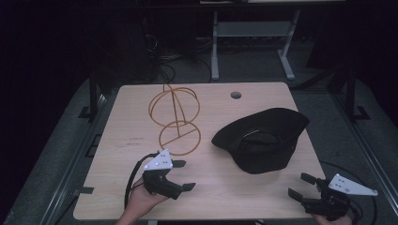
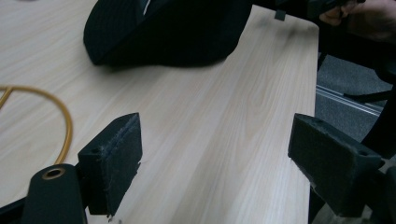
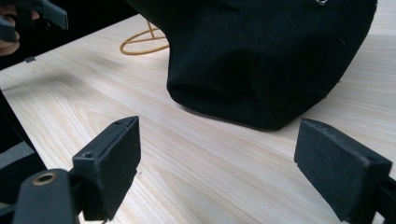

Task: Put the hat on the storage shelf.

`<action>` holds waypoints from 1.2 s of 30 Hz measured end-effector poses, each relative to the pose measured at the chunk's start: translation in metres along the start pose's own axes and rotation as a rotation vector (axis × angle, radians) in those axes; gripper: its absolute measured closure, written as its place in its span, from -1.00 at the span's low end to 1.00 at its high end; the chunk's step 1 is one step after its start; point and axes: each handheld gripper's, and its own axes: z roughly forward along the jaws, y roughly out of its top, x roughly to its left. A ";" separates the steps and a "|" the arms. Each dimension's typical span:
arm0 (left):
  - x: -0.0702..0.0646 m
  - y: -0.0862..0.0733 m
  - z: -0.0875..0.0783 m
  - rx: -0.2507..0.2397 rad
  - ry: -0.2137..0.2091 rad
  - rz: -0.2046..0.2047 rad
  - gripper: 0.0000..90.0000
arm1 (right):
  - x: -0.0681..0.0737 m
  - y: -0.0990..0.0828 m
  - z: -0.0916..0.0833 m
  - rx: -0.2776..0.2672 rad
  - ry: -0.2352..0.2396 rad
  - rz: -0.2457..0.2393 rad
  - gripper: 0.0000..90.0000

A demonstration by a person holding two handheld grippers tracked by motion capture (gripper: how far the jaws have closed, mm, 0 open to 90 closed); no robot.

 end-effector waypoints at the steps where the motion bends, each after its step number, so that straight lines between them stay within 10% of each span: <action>1: 0.000 0.000 0.000 0.000 0.000 0.000 -0.62 | 0.000 0.000 0.000 0.000 0.000 0.000 -0.69; 36: 0.006 0.095 0.088 0.009 -0.071 0.070 -0.38 | -0.003 -0.001 0.004 0.023 -0.009 0.007 -0.69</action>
